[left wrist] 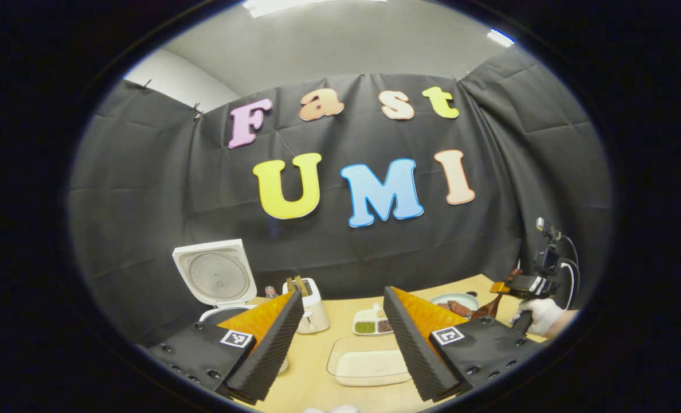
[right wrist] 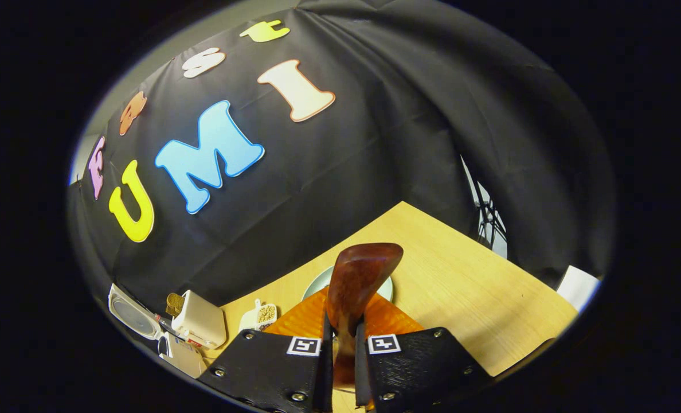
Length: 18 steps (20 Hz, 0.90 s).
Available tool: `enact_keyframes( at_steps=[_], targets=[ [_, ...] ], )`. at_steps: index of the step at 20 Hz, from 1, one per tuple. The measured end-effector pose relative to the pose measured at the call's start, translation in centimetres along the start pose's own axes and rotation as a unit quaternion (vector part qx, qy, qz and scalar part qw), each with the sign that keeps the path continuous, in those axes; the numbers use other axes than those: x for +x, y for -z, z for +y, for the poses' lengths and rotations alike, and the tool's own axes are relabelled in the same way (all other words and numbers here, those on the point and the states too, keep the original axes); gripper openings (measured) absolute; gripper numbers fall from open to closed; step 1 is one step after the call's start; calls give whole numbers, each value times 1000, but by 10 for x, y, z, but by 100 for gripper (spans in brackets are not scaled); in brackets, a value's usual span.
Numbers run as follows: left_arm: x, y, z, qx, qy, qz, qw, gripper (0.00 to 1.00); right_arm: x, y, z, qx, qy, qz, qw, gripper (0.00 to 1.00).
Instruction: Close the left gripper, press the button to open the rice cooker; take a wooden spoon from the chopstick holder with the right hand, scoop a spoonful of rice and pour it into the rice cooker, then put the wooden spoon back into the chopstick holder.
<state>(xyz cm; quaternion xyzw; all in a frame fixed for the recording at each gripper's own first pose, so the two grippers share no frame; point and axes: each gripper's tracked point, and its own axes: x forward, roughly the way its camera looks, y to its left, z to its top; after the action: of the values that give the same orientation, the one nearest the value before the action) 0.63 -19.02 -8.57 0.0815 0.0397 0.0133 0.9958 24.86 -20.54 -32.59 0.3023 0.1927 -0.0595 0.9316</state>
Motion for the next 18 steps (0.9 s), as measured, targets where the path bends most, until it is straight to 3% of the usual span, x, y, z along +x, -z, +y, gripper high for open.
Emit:
enact_keyframes(
  at_steps=[5, 9, 10, 11, 12, 13, 14, 15, 18],
  targets=[
    [3, 6, -2, -5, 1, 7, 1000, 98, 13, 31, -14, -29, 31, 18, 999, 16],
    [1, 3, 6, -12, 5, 2, 1000, 99, 14, 28, -24, -37, 53, 14, 998, 16],
    [0, 3, 9, -13, 5, 0, 1000, 95, 12, 30, -26, -37, 62, 20, 997, 16],
    [-1, 2, 13, -12, 5, 0, 1000, 99, 10, 29, -31, -51, 69, 25, 996, 19],
    [-1, 1, 16, -10, 6, -3, 1000, 99, 7, 25, -34, -61, 76, 19, 995, 36],
    [-1, 1, 20, -9, 6, -3, 1000, 99, 4, 17, -37, -66, 86, 12, 994, 75],
    [-1, 1, 23, -8, 7, -4, 1000, 99, -5, 7, -36, -76, 88, 1, 993, 70],
    [-2, 3, 27, -9, 7, -3, 1000, 99, -11, -3, -39, -89, 100, -9, 991, 90],
    [-2, 3, 34, -14, 16, -4, 1000, 99, -37, -28, -24, -124, 100, -43, 986, 98]
  ],
)
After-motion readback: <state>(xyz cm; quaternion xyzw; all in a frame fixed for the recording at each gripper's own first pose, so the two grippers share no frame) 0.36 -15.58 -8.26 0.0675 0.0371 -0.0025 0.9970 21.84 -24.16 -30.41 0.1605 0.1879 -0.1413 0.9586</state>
